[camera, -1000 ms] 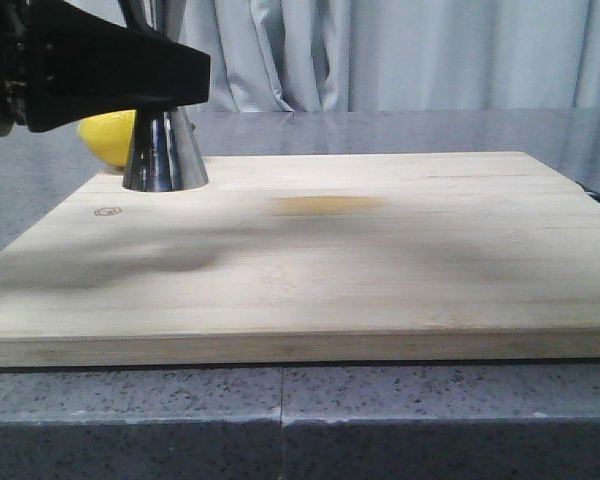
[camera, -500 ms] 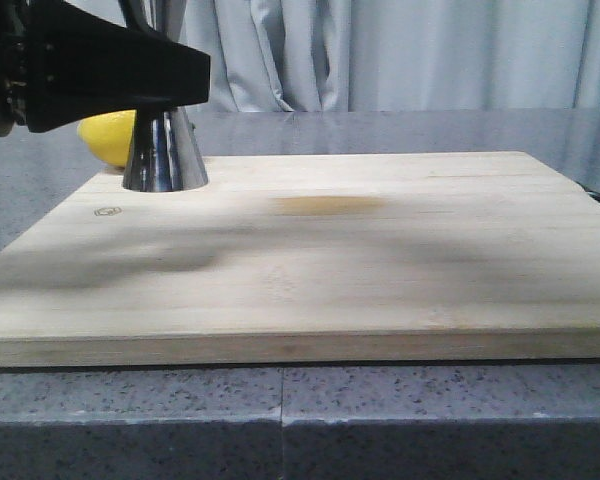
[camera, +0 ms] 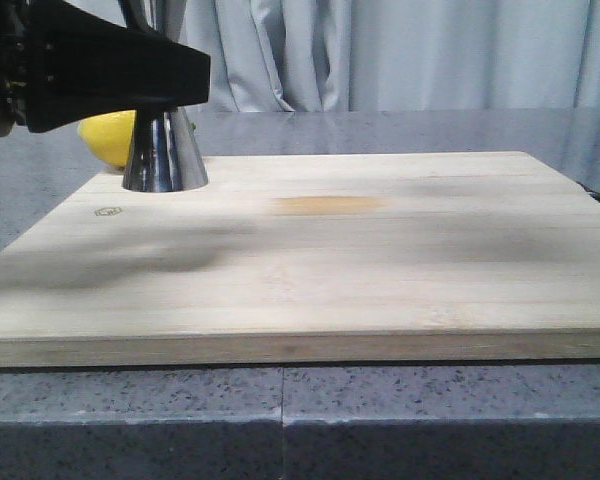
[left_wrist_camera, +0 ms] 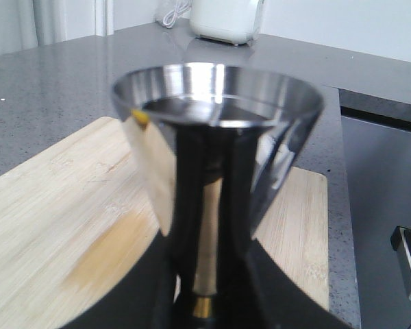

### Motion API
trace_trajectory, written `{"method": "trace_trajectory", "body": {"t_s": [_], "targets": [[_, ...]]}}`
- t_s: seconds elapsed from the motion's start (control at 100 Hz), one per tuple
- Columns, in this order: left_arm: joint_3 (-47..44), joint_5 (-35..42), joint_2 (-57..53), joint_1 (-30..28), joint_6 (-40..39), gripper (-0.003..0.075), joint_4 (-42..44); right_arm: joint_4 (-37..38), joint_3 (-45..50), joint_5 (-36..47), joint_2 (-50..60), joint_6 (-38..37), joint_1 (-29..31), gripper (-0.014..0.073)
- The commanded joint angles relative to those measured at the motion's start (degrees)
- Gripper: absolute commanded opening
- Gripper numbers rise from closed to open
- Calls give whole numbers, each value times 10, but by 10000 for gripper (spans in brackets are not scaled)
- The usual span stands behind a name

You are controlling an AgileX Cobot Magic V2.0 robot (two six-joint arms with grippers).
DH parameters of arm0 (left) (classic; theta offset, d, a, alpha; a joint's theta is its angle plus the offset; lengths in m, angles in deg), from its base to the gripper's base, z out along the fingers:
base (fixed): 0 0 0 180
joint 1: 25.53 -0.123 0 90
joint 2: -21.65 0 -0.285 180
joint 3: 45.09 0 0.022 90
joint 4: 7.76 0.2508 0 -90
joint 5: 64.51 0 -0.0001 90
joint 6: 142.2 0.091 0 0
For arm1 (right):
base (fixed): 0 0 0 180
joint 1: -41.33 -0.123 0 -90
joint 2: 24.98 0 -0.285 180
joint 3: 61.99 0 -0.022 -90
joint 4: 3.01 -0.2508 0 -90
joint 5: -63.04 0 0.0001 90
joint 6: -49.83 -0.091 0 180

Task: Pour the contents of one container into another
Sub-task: 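Tilt the beaker upright and move it with the right gripper toward the board's far corner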

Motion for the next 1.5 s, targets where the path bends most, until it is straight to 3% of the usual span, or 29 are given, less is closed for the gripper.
{"method": "trace_trajectory", "body": {"t_s": [0.0, 0.33, 0.75, 1.08, 1.49], "targets": [[16, 38, -19, -1, -6, -19, -28, 6, -22, 29, 29, -39, 28, 218], [16, 38, -19, -1, -6, -19, -28, -85, -7, 91, 39, -43, 155, 218], [16, 39, -19, -1, -6, -19, -28, -146, 173, 332, 39, -48, 308, 218], [16, 39, -19, -1, -6, -19, -28, -148, 298, 520, 37, -48, 382, 218], [16, 38, -19, -1, -6, -19, -28, -154, 330, 635, -57, -39, 401, 218]]}}
